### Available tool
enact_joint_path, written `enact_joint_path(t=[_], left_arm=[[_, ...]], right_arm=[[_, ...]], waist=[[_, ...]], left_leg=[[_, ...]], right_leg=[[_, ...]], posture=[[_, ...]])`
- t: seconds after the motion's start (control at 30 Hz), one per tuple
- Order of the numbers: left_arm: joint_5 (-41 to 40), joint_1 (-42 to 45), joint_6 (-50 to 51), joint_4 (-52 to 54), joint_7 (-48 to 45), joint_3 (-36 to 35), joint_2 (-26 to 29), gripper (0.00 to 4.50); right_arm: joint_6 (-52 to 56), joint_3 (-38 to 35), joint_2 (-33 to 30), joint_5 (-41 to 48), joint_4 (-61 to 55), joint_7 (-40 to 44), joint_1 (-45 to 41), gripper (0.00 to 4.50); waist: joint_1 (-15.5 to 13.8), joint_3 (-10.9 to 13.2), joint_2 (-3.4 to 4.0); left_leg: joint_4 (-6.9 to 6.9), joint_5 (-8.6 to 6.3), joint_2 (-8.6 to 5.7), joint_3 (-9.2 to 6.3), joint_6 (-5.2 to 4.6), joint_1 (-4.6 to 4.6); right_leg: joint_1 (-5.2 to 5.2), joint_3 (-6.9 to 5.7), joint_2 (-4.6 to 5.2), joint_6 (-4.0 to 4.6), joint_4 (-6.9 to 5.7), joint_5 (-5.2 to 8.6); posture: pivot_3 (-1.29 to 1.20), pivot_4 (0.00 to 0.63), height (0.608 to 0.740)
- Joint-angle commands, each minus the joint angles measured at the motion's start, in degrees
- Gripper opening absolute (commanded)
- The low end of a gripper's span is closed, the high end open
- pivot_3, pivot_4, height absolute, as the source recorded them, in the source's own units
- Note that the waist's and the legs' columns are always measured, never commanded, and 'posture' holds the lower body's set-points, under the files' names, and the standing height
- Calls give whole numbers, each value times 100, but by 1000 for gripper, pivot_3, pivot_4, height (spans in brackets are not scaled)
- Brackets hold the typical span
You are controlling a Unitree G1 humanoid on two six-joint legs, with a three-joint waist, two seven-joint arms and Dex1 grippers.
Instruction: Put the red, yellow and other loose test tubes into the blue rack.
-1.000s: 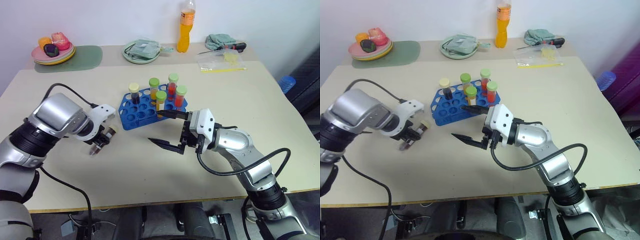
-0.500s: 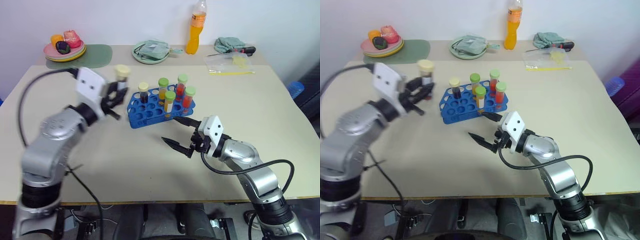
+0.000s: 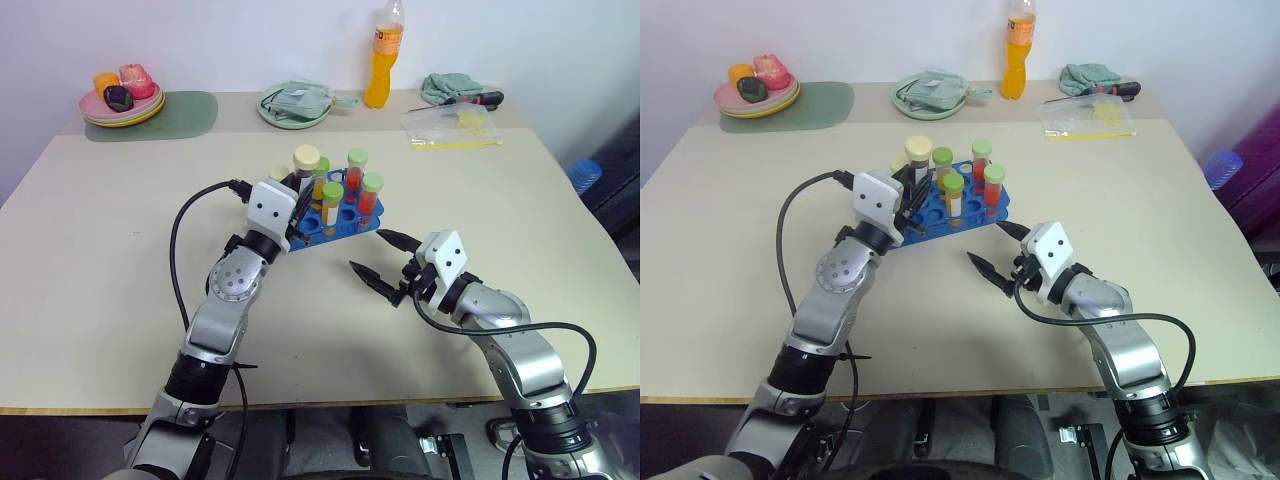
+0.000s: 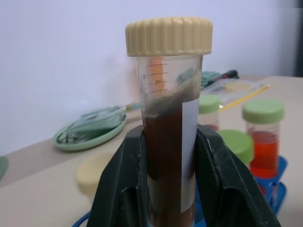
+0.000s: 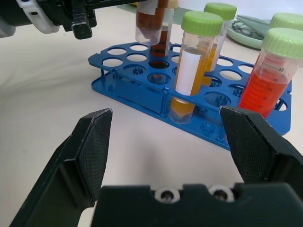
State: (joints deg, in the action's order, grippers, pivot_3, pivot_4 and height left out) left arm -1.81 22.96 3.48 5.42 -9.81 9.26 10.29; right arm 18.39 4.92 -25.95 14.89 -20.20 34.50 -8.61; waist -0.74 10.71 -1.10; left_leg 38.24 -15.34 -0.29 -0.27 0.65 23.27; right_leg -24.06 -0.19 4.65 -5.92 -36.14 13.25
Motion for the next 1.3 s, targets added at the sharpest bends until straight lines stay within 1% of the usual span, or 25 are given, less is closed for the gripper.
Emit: enact_joint_path(t=[0.03,0.27,0.5,0.63,1.03,1.3], left_arm=[[-5,-25,-230,72,-65,-103,-79,864],[-54,-372,-63,298,-70,-209,-148,864],[-59,-622,71,434,-82,-173,-266,864],[7,-659,71,408,-72,-191,-289,864],[38,-433,-137,-108,-113,-230,-382,864],[89,-454,-175,-164,-142,-219,-374,864]], right_arm=[[-44,-142,-16,23,-306,-61,40,4027],[-57,-124,0,6,-262,-52,18,4027],[-92,-46,30,3,-177,20,-58,4027],[-105,-48,34,0,-148,38,-73,4027],[-78,-19,59,-26,-227,3,-14,4027],[-62,2,46,-30,-290,-31,61,4027]], waist=[[0,0,0],[7,0,0],[3,0,0],[4,0,0],[4,0,0],[2,-1,0]], left_leg=[[0,0,0,0,0,0],[0,0,1,-4,0,-1],[0,0,1,-5,0,-1],[0,0,1,-5,0,-1],[0,0,1,-5,0,-1],[0,0,1,-5,0,-2]], right_leg=[[0,0,0,0,1,0],[0,0,-1,0,-1,0],[0,0,0,0,0,0],[0,0,0,0,0,0],[1,0,0,0,0,0],[1,0,0,0,0,0]], posture=[[0,150,740],[0,150,740],[0,150,740],[0,150,740],[0,150,740],[0,150,740]])
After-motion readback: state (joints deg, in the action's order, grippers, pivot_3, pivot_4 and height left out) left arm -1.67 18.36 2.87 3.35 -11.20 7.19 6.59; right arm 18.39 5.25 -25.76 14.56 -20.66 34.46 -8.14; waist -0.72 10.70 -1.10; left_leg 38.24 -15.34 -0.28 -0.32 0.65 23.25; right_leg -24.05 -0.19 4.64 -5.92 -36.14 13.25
